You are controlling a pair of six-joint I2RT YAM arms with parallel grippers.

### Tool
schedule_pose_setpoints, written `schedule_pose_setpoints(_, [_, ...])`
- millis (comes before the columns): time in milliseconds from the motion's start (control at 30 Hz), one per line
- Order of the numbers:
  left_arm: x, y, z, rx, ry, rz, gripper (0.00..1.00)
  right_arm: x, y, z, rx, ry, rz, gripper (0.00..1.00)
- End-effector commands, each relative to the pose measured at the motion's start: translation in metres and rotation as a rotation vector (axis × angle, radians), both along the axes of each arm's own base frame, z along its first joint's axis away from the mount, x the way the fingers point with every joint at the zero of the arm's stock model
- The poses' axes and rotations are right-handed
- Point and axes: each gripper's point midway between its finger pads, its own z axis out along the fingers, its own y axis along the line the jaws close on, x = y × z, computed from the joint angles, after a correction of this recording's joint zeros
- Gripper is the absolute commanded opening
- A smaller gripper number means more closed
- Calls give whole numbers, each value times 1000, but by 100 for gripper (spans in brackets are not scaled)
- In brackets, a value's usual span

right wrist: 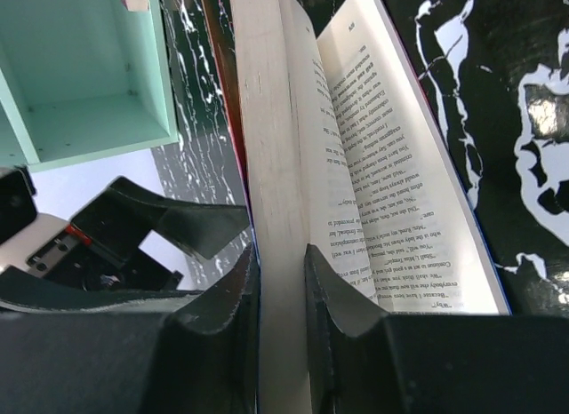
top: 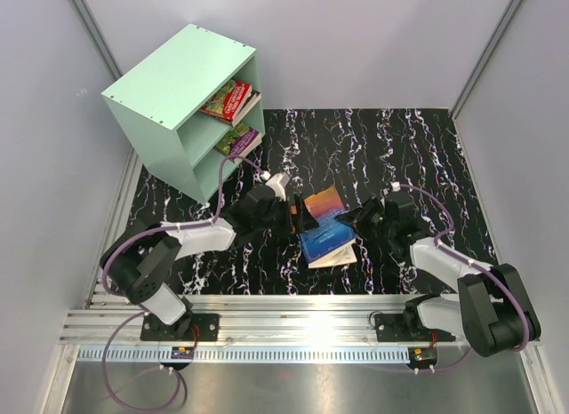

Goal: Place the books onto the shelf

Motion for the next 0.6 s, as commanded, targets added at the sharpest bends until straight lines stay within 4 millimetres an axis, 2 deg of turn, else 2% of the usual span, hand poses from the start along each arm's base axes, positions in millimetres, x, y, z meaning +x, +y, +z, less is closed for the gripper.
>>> schedule_pose_setpoints(0, [0,9,9,-8,-19,42,95,5,17,46,160,-96,27,0])
schedule_pose_setpoints(233, [-5,39,-12,97,22,142,95,9,15,58,177,-122,1,0])
schedule_pose_setpoints(333, [-7,37,-18,81,33,141,95,9,18,61,207,-133,11,0])
schedule_pose_setpoints(433, [-5,26,-20,30,45,126,95,7,25,65,285,-126,23,0])
schedule_pose_setpoints(533, [1,18,-16,-11,43,137,95,4,30,65,367,-121,41,0])
schedule_pose_setpoints(567, [4,15,-12,-30,36,143,95,4,31,59,384,-102,40,0])
